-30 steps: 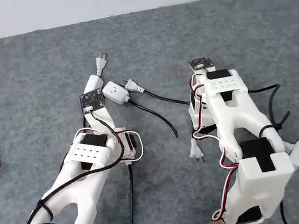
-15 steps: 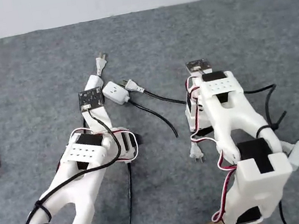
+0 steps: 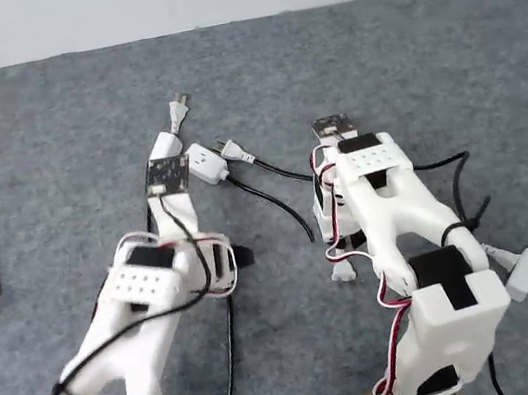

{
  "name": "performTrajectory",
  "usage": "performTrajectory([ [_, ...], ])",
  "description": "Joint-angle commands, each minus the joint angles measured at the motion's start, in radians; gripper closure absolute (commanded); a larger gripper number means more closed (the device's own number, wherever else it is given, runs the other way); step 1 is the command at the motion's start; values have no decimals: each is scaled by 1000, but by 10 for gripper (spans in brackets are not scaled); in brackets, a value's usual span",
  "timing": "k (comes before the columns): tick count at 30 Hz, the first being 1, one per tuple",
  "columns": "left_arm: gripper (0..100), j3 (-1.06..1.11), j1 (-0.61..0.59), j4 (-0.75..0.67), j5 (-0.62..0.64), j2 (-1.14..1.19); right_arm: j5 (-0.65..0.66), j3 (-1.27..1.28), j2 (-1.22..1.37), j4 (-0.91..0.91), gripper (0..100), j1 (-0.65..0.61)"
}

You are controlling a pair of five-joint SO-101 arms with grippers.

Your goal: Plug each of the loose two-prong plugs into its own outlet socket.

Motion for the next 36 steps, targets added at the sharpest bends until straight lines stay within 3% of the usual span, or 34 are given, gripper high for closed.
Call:
performTrajectory([
  [1, 695, 73, 3, -55, -12, -150, -11, 15, -50, -7, 924, -10],
  [11, 693, 114, 2, -64, -12, -190, -17, 41, -91, -8, 924, -42],
  [26, 693, 114, -2, -66, -15, -187, -64, 298, -346, -84, 924, -105],
  [36, 693, 116, 2, -64, -41, -187, -94, 316, -317, -124, 924, -105],
])
